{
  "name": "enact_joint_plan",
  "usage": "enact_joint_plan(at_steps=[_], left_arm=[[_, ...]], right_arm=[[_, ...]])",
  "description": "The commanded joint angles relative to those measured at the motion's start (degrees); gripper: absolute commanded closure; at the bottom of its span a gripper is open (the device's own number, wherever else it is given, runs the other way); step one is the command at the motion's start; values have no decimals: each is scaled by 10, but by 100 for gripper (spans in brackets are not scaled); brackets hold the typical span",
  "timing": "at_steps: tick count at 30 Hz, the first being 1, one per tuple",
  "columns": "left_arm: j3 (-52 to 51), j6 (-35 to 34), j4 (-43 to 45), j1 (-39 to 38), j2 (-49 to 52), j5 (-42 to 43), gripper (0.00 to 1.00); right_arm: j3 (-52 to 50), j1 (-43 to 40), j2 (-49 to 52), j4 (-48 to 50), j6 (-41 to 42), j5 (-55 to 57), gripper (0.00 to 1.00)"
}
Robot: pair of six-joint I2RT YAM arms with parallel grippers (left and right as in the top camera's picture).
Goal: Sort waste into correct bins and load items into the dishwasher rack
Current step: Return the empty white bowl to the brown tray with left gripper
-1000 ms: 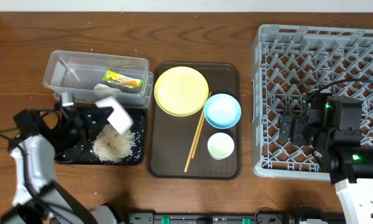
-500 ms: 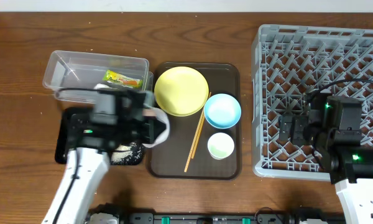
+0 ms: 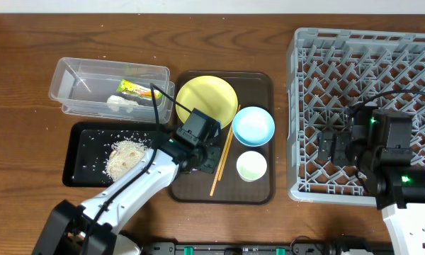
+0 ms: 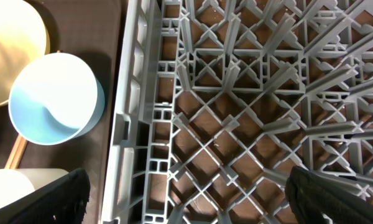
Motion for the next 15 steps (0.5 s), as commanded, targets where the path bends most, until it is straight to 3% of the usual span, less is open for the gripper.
enact_joint_plan(at_steps=[1, 4, 15], left_arm=[[16, -10, 2, -1, -5, -22, 62], [20, -10, -6, -1, -21, -21, 50], [63, -12, -21, -5, -121, 65, 44]], right_arm=[[12, 5, -2, -2, 1, -2, 1], [12, 5, -2, -2, 1, -2, 1], [12, 5, -2, -2, 1, -2, 1]])
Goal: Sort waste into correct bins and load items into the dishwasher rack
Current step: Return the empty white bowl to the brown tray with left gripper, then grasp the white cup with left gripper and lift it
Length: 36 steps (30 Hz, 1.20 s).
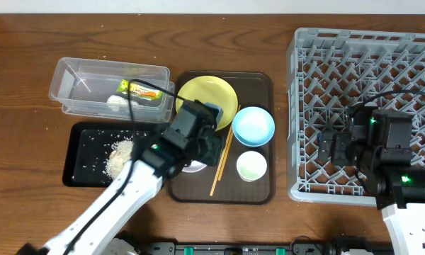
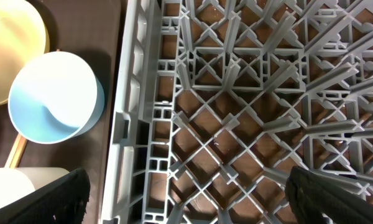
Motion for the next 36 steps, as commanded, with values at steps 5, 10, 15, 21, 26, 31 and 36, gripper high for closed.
enact_joint_plan(at_steps=[5, 10, 15, 21, 26, 31, 36], left_arm=[[4, -6, -1, -28, 13, 40, 43], [4, -19, 12, -70, 67, 39, 43], [4, -21, 30, -104, 137, 39, 46], [4, -21, 32, -105, 174, 37, 89], [7, -25, 31, -89, 148, 29, 94], [7, -86, 30, -29, 85, 39, 94], [7, -156, 54, 75, 29, 115, 94]], right_arm=[[12, 5, -2, -1, 1, -2, 1], [12, 5, -2, -1, 1, -2, 1], [12, 5, -2, -1, 1, -2, 1], [12, 5, -2, -2, 1, -2, 1], [12, 5, -2, -1, 1, -2, 1], [12, 5, -2, 0, 1, 6, 1], [12, 5, -2, 23, 2, 8, 1]])
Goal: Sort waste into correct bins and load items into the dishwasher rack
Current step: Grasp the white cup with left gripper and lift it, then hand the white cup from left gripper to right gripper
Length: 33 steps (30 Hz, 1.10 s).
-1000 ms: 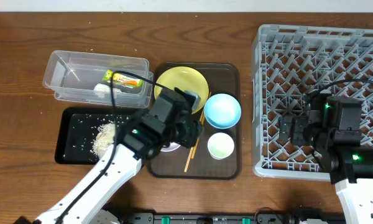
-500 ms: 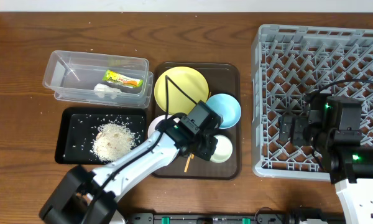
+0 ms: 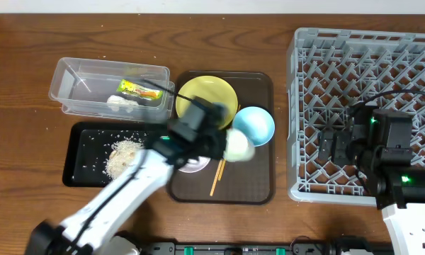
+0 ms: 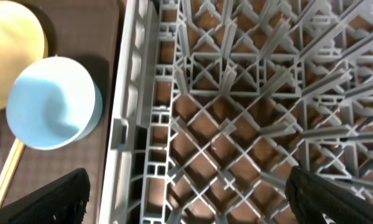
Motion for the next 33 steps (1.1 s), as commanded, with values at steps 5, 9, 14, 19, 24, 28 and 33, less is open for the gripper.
enact_joint_plan(at_steps=[5, 9, 14, 19, 24, 28, 33], left_arm=[[2, -150, 71, 140, -7, 186, 94], [2, -182, 158, 174, 44, 360, 94], [2, -222, 248, 176, 121, 532, 94], [2, -225, 269, 168, 154, 594, 94], [2, -225, 269, 155, 156, 607, 94], [2, -226, 269, 144, 156, 617, 94], [2, -227, 269, 137, 156, 620, 94]], right_arm=[[10, 5, 2, 37, -27, -158, 1], [5, 7, 28, 32, -125, -365, 1], [-3, 32, 73, 22, -186, -490, 1], [-3, 70, 127, 53, -207, -510, 1], [-3, 99, 168, 141, -204, -511, 1], [-3, 113, 185, 218, -204, -530, 1], [-3, 118, 187, 278, -205, -591, 5]])
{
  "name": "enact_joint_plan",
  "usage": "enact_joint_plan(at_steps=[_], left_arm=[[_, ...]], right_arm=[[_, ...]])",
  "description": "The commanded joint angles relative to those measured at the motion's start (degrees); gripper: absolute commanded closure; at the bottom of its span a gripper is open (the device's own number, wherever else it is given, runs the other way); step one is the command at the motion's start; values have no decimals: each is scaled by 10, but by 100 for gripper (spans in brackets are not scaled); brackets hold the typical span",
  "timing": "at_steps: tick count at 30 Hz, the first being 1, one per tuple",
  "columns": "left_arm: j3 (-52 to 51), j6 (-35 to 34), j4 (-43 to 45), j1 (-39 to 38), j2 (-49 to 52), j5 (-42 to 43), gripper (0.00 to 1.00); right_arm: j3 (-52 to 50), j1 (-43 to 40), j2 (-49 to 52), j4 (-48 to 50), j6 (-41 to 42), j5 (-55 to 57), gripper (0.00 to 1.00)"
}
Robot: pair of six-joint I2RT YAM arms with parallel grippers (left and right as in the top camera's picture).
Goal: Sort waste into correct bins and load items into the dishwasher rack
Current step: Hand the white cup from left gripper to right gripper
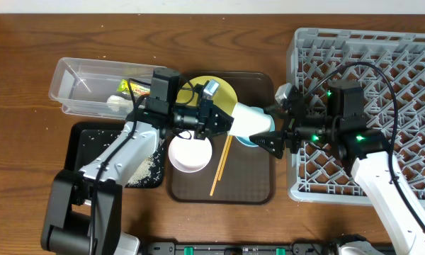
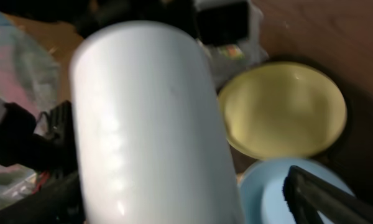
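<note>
A pale cup (image 1: 249, 120) lies sideways in the air over the brown tray (image 1: 255, 185), with my left gripper (image 1: 223, 119) shut on its left end. My right gripper (image 1: 270, 134) is open at the cup's right end. In the right wrist view the cup (image 2: 149, 124) fills the space between the spread fingers (image 2: 323, 196). Under it sits the blue bowl (image 2: 267, 186), with the yellow plate (image 2: 283, 109) behind. On the tray are also a white bowl (image 1: 191, 152) and chopsticks (image 1: 219, 170). The grey dishwasher rack (image 1: 411, 64) stands at the right.
A clear bin (image 1: 85, 78) holding wrappers stands at the back left. In front of it a black tray (image 1: 85, 142) carries spilled rice, partly under my left arm. My right arm reaches out across the rack's left wall.
The left gripper has carried the cup up and right and turned it sideways over the blue bowl. My right gripper has come from above the rack to the cup's free end.
At first the cup stood on the tray's front right and my left gripper hung near the white bowl; the right gripper waited open over the rack. Then the left gripper held the cup lifted. Now both grippers meet at the cup.
</note>
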Motion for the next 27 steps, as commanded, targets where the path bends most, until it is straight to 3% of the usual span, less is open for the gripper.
enact_joint_plan(at_steps=[1, 6, 15, 22, 27], left_arm=[[2, -1, 1, -2, 1, 24, 94], [2, -1, 1, -2, 1, 24, 94], [2, -10, 10, -2, 1, 31, 94], [2, -10, 11, -2, 1, 34, 94], [2, -10, 11, -2, 1, 34, 94]], right_arm=[[-2, 7, 0, 15, -7, -78, 7], [-2, 8, 0, 9, -7, -82, 19], [-2, 8, 0, -9, -7, -63, 15], [-2, 7, 0, -10, -7, -60, 28], [-2, 7, 0, -10, -7, -59, 31]])
